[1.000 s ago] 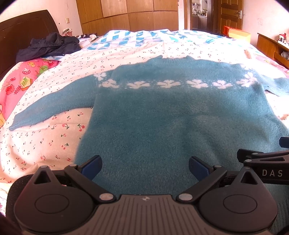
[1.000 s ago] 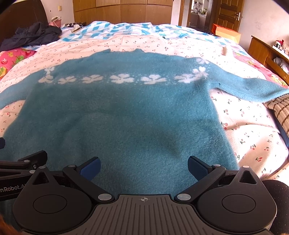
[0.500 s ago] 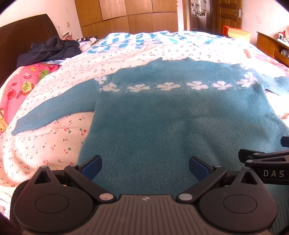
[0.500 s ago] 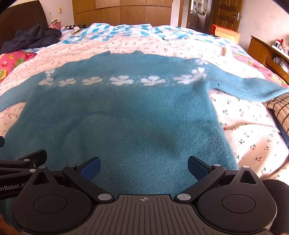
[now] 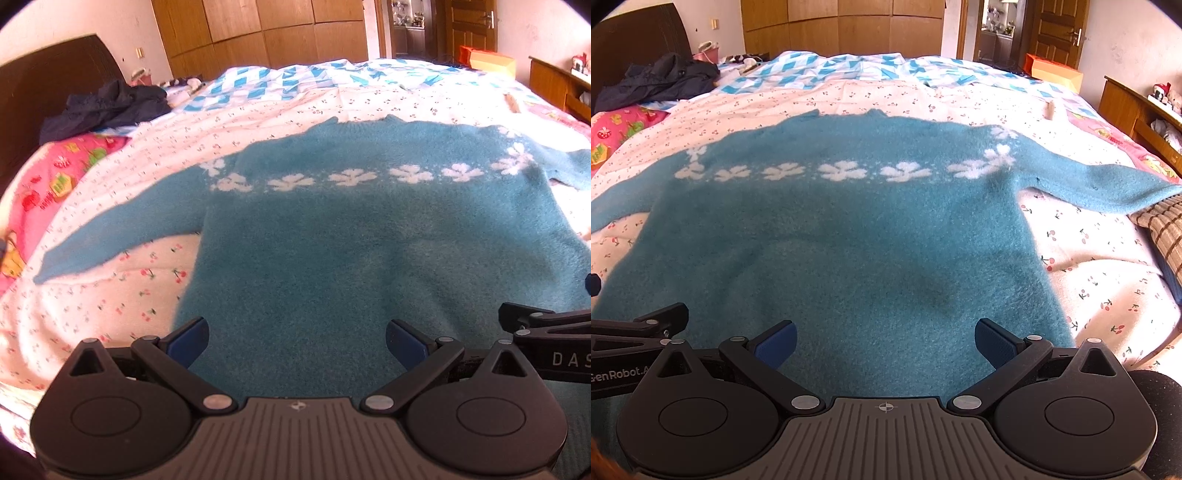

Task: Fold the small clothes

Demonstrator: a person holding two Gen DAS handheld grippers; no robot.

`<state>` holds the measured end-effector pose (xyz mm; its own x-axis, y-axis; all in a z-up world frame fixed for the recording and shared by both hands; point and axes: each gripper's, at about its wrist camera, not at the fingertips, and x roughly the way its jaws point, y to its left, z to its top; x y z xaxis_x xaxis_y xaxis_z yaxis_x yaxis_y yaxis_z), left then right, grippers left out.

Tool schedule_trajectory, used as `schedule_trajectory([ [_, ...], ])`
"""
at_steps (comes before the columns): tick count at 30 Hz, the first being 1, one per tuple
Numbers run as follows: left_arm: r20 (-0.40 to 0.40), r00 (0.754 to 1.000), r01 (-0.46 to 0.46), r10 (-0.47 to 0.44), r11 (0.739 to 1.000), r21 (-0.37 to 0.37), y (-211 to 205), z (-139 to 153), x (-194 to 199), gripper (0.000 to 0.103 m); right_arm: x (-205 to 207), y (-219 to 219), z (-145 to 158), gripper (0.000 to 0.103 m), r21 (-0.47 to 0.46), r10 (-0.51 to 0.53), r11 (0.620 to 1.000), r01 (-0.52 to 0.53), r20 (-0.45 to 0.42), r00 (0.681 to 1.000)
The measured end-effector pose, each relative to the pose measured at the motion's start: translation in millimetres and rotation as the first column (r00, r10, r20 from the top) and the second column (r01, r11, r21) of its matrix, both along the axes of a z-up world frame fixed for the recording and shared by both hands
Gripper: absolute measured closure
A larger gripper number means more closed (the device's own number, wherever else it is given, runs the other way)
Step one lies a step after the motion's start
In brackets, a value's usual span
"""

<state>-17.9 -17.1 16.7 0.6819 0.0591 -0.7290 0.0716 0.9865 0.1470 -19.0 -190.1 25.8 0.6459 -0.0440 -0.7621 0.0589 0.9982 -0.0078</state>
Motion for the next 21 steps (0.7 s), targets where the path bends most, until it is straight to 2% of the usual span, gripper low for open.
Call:
schedule_trajectory([
  [4, 0.010, 1.000, 0.000, 0.000, 1.000, 0.008, -0.5, 3.2, 0.8, 0.000, 1.6, -0.4, 2.4, 0.000, -0.001, 0.000, 1.000, 0.000, -0.003, 1.000],
  [9, 0.032, 0.999, 0.007, -0.009, 0.999, 0.053, -5.2, 6.4, -0.1, 0.000, 3.0, -0.4, 3.6, 0.000, -0.005, 0.005, 1.000, -0.005, -0.005, 1.000],
  [16, 0.036, 0.999, 0.016, -0.017, 0.999, 0.048, -3.2, 10.2, 0.2, 0.000, 10.6, -9.5, 7.2, 0.000, 0.009, -0.006, 1.000, 0.007, -0.007, 1.000],
  [21, 0.076, 0.995, 0.068, -0.070, 0.997, 0.030, -15.5, 23.1, 8.2, 0.000, 22.9, -38.7, 14.5, 0.001, 0.031, -0.071, 0.997, 0.070, 0.017, 0.997],
])
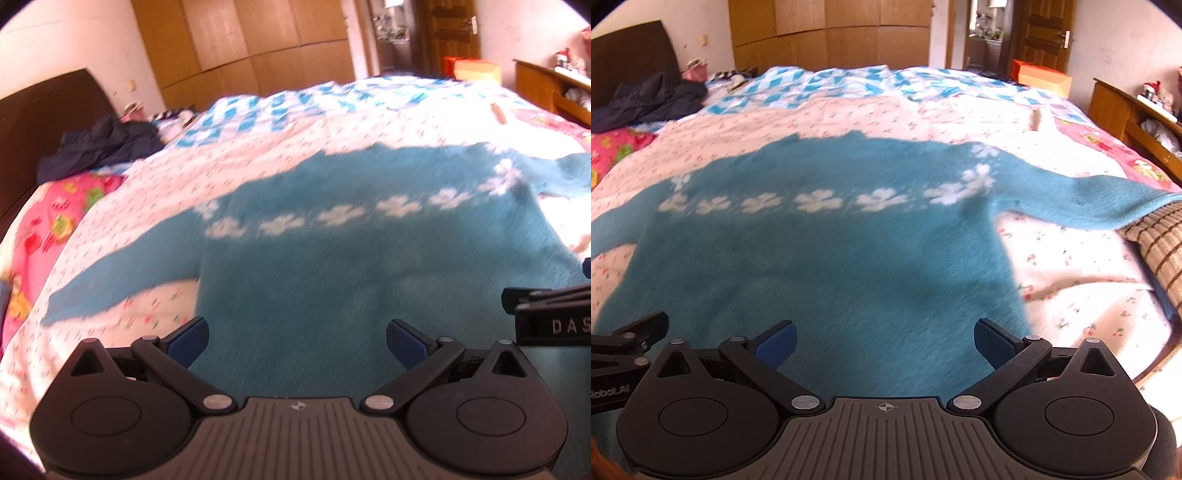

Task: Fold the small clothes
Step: 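Grasp the sleeve cuff nearest the right gripper with the right gripper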

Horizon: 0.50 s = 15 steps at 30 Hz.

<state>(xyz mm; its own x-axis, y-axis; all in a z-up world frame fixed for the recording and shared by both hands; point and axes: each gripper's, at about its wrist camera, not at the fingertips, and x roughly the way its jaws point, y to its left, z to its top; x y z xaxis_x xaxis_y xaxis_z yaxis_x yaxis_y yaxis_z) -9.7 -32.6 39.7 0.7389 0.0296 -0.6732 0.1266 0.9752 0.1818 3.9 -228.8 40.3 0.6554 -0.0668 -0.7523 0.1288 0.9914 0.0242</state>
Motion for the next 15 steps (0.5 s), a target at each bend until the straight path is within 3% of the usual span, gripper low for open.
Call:
schedule_trajectory([
  [4, 0.013, 0.998, 0.055, -0.055, 0.998, -0.021, -20.5, 8.8, 17.3, 0.000, 12.4, -44.7, 8.4, 0.001, 0.047, -0.094, 0.995, 0.092, 0.039, 0.995],
  [8, 0.033, 0.992, 0.122, -0.121, 0.992, -0.030, -52.6, 17.0, 36.5, 0.000, 24.2, -102.1, 18.9, 0.008, 0.058, -0.206, 0.978, 0.201, 0.094, 0.974],
  [15, 0.052, 0.970, 0.241, -0.237, 0.967, -0.080, -123.6, 31.6, 71.6, 0.000, 31.1, -227.0, 46.4, 0.023, 0.117, -0.437, 0.900, 0.421, 0.206, 0.876],
])
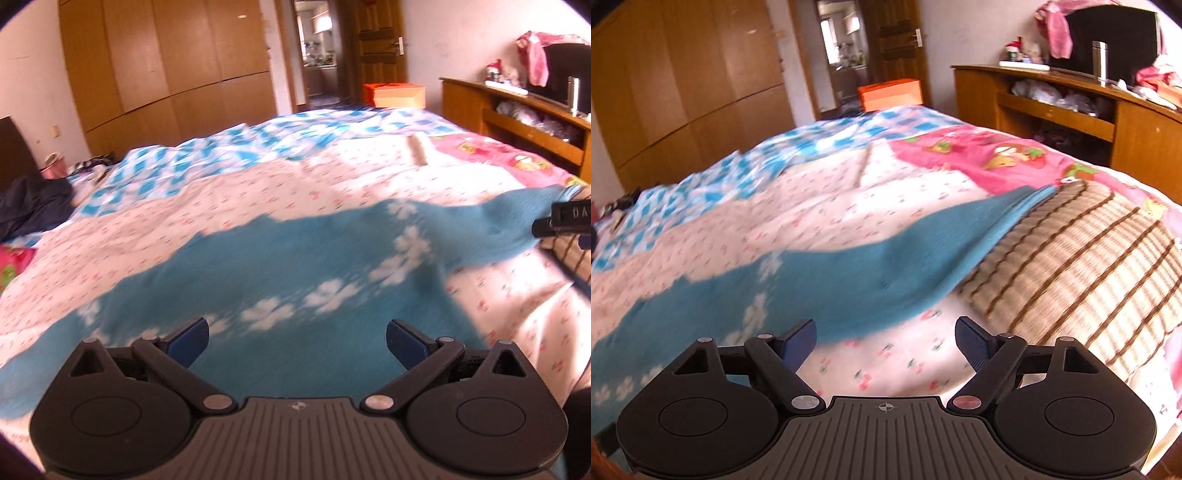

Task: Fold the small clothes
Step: 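Grasp the sleeve cuff nearest the right gripper with the right gripper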

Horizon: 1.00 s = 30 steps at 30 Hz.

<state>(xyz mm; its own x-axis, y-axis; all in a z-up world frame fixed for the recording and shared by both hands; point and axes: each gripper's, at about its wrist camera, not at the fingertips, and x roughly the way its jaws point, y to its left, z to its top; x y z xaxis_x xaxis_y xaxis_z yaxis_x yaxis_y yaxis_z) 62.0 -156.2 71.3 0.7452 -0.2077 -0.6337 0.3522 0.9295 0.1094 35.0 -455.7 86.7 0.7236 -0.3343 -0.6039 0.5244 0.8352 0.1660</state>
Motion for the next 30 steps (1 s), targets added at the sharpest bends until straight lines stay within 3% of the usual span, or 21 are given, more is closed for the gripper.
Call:
schedule_trajectory([
  [4, -0.004, 0.999, 0.049, -0.049, 0.999, -0.016, -37.6, 0.6, 15.9, 0.000, 8.8, -69.9, -5.1, 0.038, 0.115, -0.124, 0.986, 0.119, 0.038, 0.992],
  [7, -0.014, 0.997, 0.070, -0.071, 0.997, -0.028, -53.5, 0.2, 18.9, 0.000, 15.9, -107.8, -17.9, 0.056, 0.262, -0.180, 0.952, 0.156, 0.071, 0.981],
  [9, -0.028, 0.996, 0.079, -0.080, 0.996, -0.035, -59.4, -2.5, 19.6, 0.000, 21.1, -121.0, -22.1, 0.060, 0.296, -0.199, 0.940, 0.167, 0.082, 0.976],
  [21, -0.110, 0.990, 0.083, -0.085, 0.996, -0.023, -61.2, -22.7, 20.4, 0.000, 46.6, -117.2, -24.1, 0.057, 0.256, -0.191, 0.951, 0.176, 0.035, 0.981],
  [25, -0.122, 0.990, 0.068, -0.070, 0.997, -0.025, -52.9, -22.4, 18.5, 0.000, 50.8, -119.7, -25.6, 0.083, 0.232, -0.215, 0.950, 0.209, -0.003, 0.977],
  [30, -0.095, 0.994, 0.050, -0.051, 0.999, -0.015, -31.8, -19.8, 11.3, 0.000, 47.6, -94.4, -4.0, 0.092, 0.212, -0.137, 0.970, 0.119, 0.071, 0.988],
])
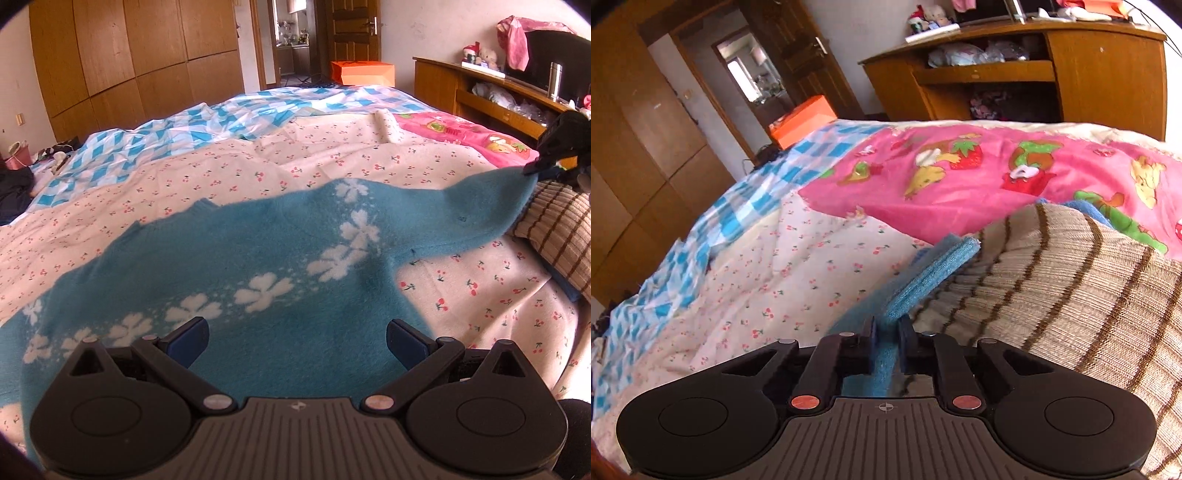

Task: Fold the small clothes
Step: 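Grasp the sleeve cuff nearest the right gripper with the right gripper, then lift the held sleeve and lay it across the sweater body with the right gripper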

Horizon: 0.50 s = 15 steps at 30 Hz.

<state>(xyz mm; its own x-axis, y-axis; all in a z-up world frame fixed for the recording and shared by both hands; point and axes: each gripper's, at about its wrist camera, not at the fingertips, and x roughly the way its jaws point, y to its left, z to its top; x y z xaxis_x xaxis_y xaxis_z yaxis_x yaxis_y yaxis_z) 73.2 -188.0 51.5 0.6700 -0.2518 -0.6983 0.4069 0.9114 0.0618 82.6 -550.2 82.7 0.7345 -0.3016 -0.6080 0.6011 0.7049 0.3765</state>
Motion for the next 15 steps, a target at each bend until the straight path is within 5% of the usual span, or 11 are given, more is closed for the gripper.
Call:
schedule_trajectory([
  [4, 0.006, 0.999, -0.040, 0.040, 0.999, -0.012, 27.6, 0.3, -2.2, 0.000, 20.8, 63.3, 23.1, 0.093, -0.097, 0.148, 0.984, -0.147, 0.006, 0.989],
  [7, 0.013, 0.996, -0.085, 0.085, 0.996, -0.024, 55.1, 0.1, -3.2, 0.000, 45.4, 130.1, 33.6, 0.093, -0.189, 0.296, 0.936, -0.296, -0.031, 0.955],
  [12, 0.033, 0.982, -0.185, 0.186, 0.982, -0.027, 111.3, -5.2, -8.0, 0.000, 79.5, 250.8, 31.9, 0.094, -0.274, 0.518, 0.805, -0.526, -0.106, 0.849],
  [15, 0.047, 0.967, -0.250, 0.251, 0.968, -0.021, 145.8, -12.8, -11.9, 0.000, 93.4, 326.6, 19.1, 0.095, -0.342, 0.620, 0.688, -0.641, -0.183, 0.763],
])
